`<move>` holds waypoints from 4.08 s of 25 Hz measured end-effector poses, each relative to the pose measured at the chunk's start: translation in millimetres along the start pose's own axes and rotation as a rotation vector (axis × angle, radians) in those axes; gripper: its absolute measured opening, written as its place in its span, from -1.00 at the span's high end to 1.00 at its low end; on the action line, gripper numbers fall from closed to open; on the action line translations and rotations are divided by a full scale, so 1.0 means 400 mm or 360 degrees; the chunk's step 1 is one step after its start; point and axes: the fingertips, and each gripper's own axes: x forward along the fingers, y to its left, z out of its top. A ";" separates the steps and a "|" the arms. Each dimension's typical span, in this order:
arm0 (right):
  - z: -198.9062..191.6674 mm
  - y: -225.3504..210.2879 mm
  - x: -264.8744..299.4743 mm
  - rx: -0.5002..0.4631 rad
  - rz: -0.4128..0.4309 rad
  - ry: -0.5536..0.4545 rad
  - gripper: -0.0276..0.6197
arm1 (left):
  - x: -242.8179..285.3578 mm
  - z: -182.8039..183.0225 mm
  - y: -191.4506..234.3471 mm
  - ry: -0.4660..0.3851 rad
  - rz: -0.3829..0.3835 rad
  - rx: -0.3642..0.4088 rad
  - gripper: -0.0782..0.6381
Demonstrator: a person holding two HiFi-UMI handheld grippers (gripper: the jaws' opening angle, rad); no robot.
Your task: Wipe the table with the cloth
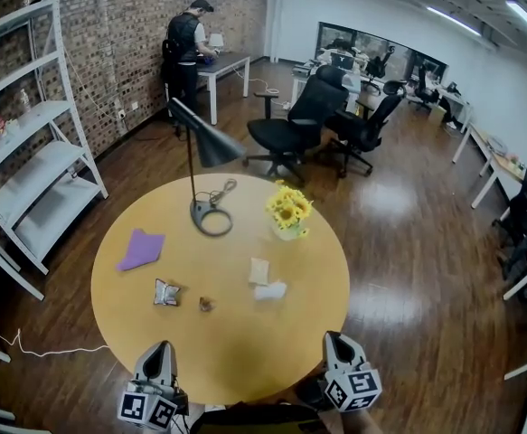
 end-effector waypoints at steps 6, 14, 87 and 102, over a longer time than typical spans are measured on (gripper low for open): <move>-0.035 0.098 0.078 -0.0067 0.0124 0.0120 0.48 | -0.032 0.020 0.062 -0.0010 0.0045 -0.0035 0.67; -0.073 0.388 0.263 -0.0252 0.0373 0.0250 0.29 | -0.167 0.072 0.310 -0.0063 0.0278 -0.0017 0.64; -0.334 -0.391 -0.267 -0.0075 -0.0557 0.0595 0.24 | 0.165 -0.327 -0.540 0.0519 -0.1049 0.0069 0.33; -0.661 -0.439 -0.445 0.0299 -0.0571 0.0834 0.24 | 0.058 -0.628 -0.894 0.1050 -0.1418 0.0135 0.33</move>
